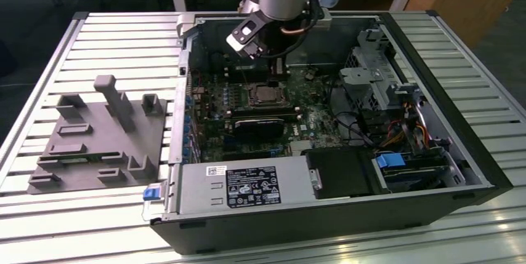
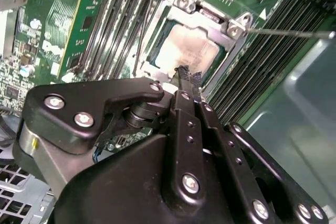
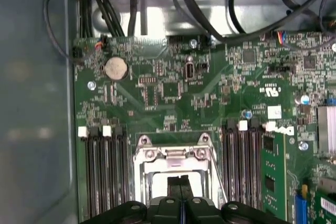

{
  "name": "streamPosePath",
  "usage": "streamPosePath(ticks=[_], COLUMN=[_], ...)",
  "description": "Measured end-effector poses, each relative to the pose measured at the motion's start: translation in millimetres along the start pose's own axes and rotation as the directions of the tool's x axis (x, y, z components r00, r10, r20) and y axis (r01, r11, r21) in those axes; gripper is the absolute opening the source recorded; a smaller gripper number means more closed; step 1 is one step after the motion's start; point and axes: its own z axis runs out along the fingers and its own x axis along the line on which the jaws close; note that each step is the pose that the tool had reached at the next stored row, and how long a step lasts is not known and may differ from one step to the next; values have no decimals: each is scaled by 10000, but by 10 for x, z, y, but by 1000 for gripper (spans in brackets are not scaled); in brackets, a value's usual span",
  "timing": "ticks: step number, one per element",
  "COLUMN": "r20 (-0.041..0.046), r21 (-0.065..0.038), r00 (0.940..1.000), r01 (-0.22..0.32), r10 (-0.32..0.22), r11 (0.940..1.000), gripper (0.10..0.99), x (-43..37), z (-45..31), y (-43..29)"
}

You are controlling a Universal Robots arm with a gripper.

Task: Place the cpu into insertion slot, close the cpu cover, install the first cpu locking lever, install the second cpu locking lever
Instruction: 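Close the cpu cover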

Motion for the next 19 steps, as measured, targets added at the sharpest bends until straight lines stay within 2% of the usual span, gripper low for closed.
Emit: streamPosePath(ticks=[6, 13, 16, 19], r20=[-8, -10, -13, -18], r21=[-121, -136, -142, -149], r00=[10000, 10000, 9987, 9944], r01=[36, 74, 515, 1056], r10=[-36, -74, -515, -1057], r11=[9999, 9999, 9986, 9943], gripper=[102, 102, 102, 102], x=[-6, -7, -7, -7], z=[1, 1, 1, 2], y=[-114, -120, -120, -120])
